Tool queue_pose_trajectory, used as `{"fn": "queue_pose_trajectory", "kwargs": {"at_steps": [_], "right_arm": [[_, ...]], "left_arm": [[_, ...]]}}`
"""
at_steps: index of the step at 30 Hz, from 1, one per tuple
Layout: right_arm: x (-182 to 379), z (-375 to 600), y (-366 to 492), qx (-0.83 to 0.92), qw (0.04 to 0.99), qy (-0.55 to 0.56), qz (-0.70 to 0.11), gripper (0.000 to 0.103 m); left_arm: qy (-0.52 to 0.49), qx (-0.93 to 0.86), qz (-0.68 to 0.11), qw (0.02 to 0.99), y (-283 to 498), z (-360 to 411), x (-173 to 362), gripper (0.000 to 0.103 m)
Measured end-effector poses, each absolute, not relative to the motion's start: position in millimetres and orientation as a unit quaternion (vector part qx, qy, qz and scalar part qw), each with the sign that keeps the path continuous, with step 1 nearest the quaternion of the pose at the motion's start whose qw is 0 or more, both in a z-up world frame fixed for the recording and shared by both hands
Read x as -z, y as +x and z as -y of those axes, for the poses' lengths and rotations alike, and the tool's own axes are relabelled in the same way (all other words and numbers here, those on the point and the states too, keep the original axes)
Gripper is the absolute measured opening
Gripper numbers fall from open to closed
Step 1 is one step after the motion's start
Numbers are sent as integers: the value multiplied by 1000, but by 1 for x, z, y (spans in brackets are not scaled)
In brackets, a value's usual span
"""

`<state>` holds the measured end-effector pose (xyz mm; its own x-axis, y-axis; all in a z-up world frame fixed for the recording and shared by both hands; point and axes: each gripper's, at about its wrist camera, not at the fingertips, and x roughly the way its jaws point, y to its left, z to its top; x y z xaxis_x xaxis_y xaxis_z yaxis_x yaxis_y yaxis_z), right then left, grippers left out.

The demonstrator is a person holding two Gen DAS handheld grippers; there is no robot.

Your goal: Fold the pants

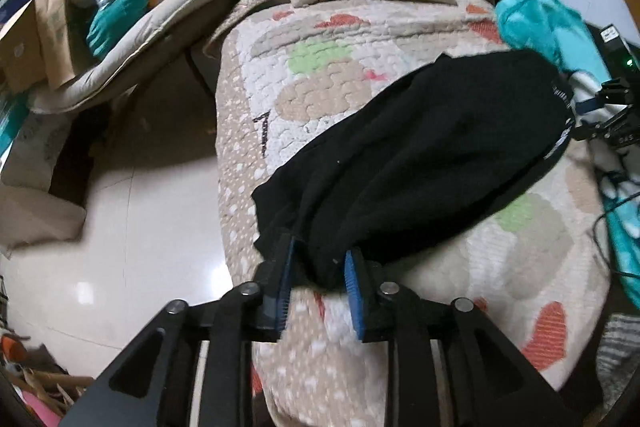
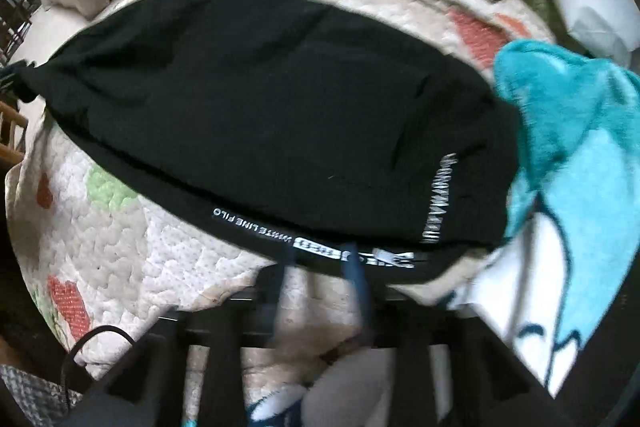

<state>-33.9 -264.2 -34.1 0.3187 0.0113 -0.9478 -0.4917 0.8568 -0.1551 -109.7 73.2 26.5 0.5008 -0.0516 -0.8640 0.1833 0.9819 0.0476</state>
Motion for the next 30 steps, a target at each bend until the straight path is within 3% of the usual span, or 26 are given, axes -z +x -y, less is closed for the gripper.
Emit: {"fn": "queue_pose_trajectory", "kwargs": {"at_steps": [7,14,18,20,23,30], "right_arm": [[0,271,-35,-146,818,-193,-522,70],[-14,219,-29,-218,835,-103,-496,70],[-14,178,-30,-249,834,-107,-481,70],[-12,167,-30,-258,835,-104,-475,70],[-9,165,-29,-259,840,-95,-467,68],[7,203,-5,-214,857,-43,-467,58]], "left_arm": [[-26,-11,-488,872,-107,-123,-49,25],[-121,-29,-538,833,-70,-114,4,25],[-62,-40,-555,828,-47,-83,33,25],[19,-46,-562,826,-38,-61,46,14],[75,-55,-551,829,-34,-48,46,6],[34,-112,-521,845,5,-80,30,3]]}}
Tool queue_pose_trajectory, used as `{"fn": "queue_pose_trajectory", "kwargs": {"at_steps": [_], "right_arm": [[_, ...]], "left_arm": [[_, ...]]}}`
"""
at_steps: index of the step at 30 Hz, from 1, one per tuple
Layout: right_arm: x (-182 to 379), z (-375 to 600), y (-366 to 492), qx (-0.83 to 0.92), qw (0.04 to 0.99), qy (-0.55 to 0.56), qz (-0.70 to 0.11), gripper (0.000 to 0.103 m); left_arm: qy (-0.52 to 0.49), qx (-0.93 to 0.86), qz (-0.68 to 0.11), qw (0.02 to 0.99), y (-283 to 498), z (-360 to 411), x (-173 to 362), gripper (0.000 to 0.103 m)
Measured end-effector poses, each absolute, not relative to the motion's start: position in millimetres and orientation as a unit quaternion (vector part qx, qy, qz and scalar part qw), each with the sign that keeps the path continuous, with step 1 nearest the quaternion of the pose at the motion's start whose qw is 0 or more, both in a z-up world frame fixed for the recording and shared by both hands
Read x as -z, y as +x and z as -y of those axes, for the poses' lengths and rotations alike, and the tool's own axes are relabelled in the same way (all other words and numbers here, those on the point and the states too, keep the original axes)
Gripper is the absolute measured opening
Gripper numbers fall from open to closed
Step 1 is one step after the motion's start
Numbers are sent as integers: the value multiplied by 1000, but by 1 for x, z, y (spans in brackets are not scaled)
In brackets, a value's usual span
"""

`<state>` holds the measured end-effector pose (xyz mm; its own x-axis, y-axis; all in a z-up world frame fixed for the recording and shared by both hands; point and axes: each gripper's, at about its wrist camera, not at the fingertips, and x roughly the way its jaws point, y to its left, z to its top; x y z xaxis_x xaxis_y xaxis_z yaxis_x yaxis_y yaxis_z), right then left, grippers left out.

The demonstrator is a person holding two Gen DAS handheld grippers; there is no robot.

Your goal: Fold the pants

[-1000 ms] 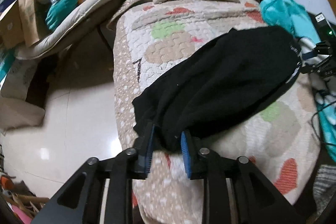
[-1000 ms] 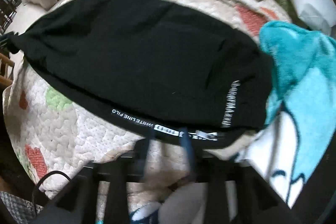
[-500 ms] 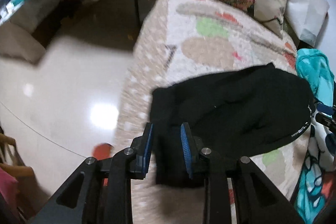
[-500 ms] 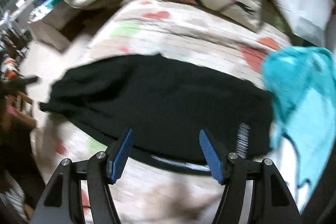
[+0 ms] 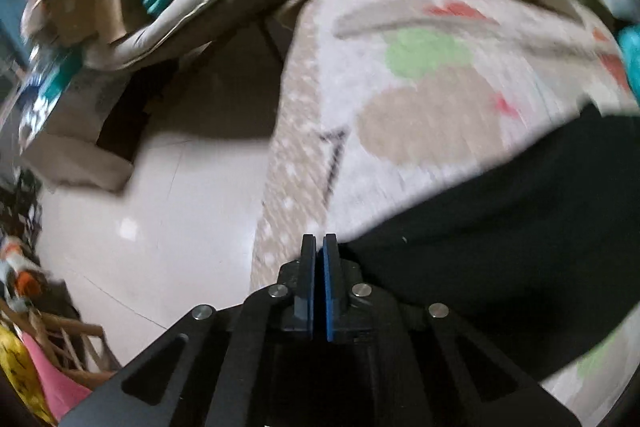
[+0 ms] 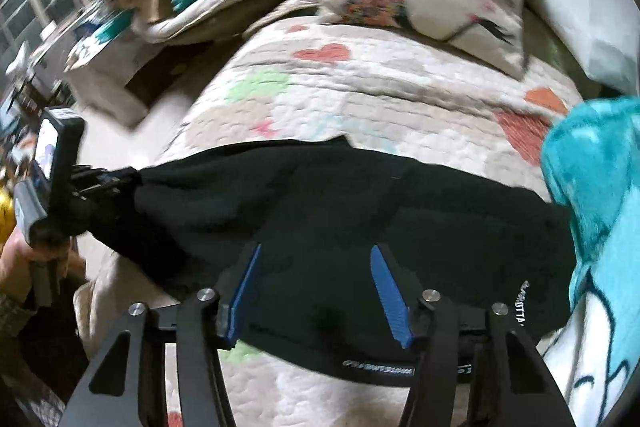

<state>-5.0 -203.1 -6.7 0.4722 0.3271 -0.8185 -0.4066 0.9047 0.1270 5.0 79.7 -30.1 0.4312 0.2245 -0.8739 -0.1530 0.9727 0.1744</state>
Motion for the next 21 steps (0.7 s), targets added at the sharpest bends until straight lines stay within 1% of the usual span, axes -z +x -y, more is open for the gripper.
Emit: {"fn": "queue_pose_trajectory", "kwargs": {"at_steps": [5,10,13,16,17,21], "right_arm": [[21,220,4,-198,856,-16,-477,58],[33,217,7,-192,855,-18,-482,58],[35,211,5,-200,856,-20,-477,58],[33,202,9,-206,857,-27,-471,58],[31,199,13,-208,858,-30,-469,58],[21,175,43,-220,857,-43,-464,58]], "left_arm": [[-1,-139,-517,844,12,-98,37,3],[-102,-140,-530,830,-8,-126,45,4],[-171,-153,-508,830,-33,-143,36,8],[-237,-151,-476,833,-60,-150,28,15],[-246,-150,-469,835,-66,-149,27,19],[-242,-139,-457,844,-79,-136,25,19]]}}
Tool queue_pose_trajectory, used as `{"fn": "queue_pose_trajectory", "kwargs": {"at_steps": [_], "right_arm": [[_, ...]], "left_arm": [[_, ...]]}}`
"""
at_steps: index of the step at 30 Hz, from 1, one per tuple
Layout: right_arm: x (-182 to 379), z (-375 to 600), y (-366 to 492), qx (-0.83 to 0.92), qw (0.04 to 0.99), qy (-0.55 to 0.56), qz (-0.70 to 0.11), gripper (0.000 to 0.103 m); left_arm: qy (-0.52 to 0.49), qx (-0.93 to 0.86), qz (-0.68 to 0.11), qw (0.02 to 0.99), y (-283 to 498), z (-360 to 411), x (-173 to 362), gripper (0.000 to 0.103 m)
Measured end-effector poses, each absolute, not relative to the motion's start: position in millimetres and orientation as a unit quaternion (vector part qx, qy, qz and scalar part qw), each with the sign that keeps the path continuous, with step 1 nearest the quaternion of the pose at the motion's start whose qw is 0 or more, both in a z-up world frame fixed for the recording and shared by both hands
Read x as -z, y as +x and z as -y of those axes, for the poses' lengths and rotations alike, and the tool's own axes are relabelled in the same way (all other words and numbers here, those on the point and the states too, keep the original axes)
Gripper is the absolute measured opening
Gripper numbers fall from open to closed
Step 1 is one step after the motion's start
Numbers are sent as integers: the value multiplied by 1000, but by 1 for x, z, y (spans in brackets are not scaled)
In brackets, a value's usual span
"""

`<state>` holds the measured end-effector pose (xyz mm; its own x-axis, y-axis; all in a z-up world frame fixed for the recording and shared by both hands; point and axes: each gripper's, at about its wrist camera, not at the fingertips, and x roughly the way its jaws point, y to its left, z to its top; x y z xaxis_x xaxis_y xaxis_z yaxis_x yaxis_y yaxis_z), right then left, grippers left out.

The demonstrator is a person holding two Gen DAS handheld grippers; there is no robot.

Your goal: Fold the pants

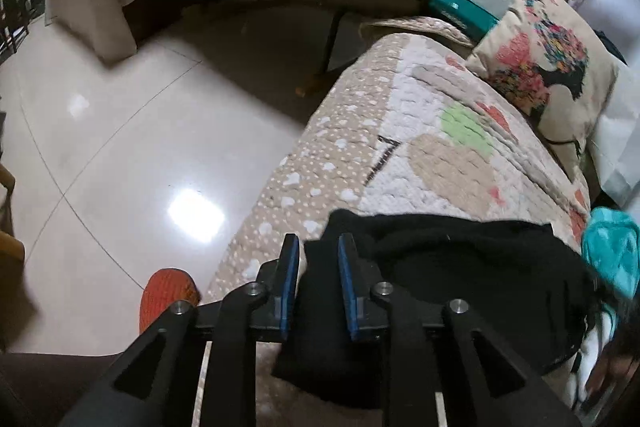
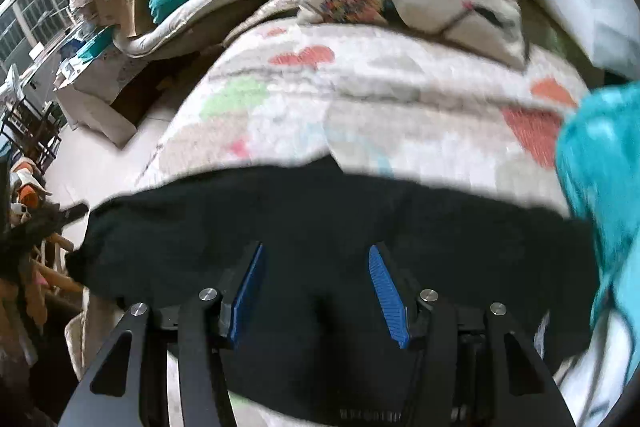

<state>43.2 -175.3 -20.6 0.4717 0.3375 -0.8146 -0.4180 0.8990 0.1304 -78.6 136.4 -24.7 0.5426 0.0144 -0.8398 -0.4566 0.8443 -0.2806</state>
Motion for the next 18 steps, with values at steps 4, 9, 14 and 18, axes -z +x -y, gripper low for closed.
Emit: {"fn": "queue_pose_trajectory", "kwargs": {"at_steps": [4,9,14,18], "right_arm": [[33,154,94,-193,845,-34,-498,32],[46,149,134,-148,843,-26,-516,57],[61,149,138,-192,808,-14,-557,25],[57,142,137,-188,810,-50,-553,7]], "left_arm": [[-229,-131,-460,848,-73,-129,29,19],[-265,-120,-475,830,-69,-138,41,19],[-286,-117,-476,823,-64,-138,40,19],[-295,-119,-474,821,-62,-138,38,19]]}}
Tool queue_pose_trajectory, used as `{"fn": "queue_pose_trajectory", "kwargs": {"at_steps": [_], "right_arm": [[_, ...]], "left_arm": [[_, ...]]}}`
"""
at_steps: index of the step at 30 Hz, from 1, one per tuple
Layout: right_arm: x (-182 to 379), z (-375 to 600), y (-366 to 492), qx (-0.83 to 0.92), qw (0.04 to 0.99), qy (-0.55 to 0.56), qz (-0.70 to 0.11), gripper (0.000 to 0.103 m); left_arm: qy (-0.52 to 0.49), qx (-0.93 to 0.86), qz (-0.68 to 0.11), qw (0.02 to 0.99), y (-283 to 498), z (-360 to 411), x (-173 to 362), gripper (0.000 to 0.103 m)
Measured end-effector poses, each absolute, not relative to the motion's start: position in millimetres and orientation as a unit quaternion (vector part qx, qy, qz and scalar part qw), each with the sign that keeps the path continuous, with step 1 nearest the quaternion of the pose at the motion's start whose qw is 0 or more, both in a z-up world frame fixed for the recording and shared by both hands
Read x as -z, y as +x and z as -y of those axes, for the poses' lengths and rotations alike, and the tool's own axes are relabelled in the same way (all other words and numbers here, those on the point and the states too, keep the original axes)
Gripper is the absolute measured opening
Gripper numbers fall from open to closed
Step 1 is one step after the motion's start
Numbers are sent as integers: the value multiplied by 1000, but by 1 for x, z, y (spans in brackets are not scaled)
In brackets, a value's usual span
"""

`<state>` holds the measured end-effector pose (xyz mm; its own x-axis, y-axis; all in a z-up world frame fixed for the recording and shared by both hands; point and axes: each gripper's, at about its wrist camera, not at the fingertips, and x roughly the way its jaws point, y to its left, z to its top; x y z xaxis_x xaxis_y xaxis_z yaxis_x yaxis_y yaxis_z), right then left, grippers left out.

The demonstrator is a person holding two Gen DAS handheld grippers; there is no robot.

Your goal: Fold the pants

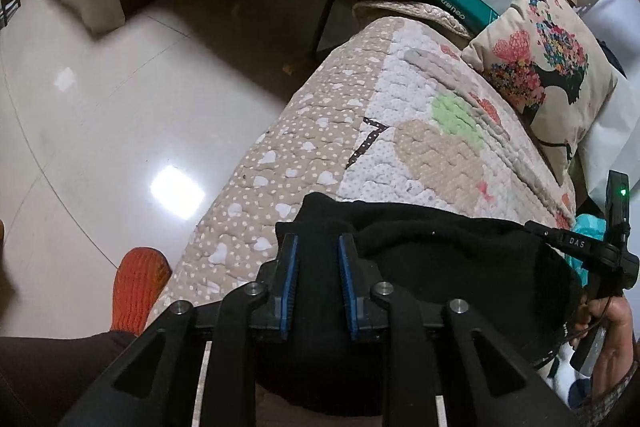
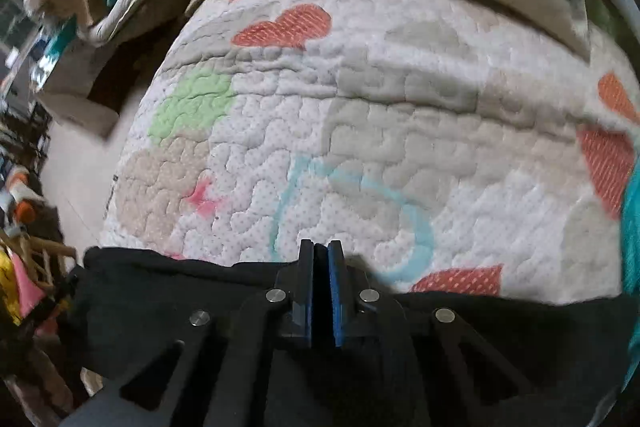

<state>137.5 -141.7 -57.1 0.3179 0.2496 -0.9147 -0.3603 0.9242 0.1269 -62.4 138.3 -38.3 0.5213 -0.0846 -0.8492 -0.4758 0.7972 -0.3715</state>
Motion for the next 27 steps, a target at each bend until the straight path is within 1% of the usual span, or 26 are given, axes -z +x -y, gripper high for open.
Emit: {"fn": "queue_pose_trajectory", "kwargs": {"at_steps": [3,4,6,11,12,14,15,17,19,20,21,23,25,27], "right_arm": [[49,139,149,-169,824,-54,-538,5],[46,139,155,-162,829,-52,-533,2],[44,137,163,-155,830,-56,-532,2],[53,119,171,-129,833,-114,-526,2],[51,118,171,-124,837,-114,-521,3],[41,117,173,-118,844,-100,-514,4],[36,114,172,-120,846,-100,-510,6],[25,96,162,-155,844,-103,-503,14],[17,67,145,-220,828,-112,-503,42],[16,56,138,-245,820,-116,-504,47],[15,41,130,-274,809,-120,-506,51],[18,8,109,-338,778,-121,-515,51],[25,-21,90,-387,746,-125,-527,55],[36,-54,69,-422,715,-153,-536,58]], "left_arm": [[-300,-120,-474,819,-62,-141,39,19],[-301,-122,-474,818,-62,-141,39,19],[-304,-124,-476,816,-62,-143,40,19],[-318,-134,-479,807,-65,-151,44,20],[-322,-137,-477,806,-68,-155,45,22],[-329,-148,-474,803,-75,-161,46,23],[-333,-152,-472,802,-78,-165,46,23],[-354,-157,-466,795,-88,-175,49,23],[-378,-161,-460,787,-100,-184,52,24],[-389,-160,-456,785,-104,-186,53,25],[-398,-158,-451,783,-109,-188,53,28],[-410,-159,-441,783,-117,-187,51,34],[-416,-154,-433,785,-123,-183,49,36],[-415,-141,-431,788,-124,-173,49,42]]}}
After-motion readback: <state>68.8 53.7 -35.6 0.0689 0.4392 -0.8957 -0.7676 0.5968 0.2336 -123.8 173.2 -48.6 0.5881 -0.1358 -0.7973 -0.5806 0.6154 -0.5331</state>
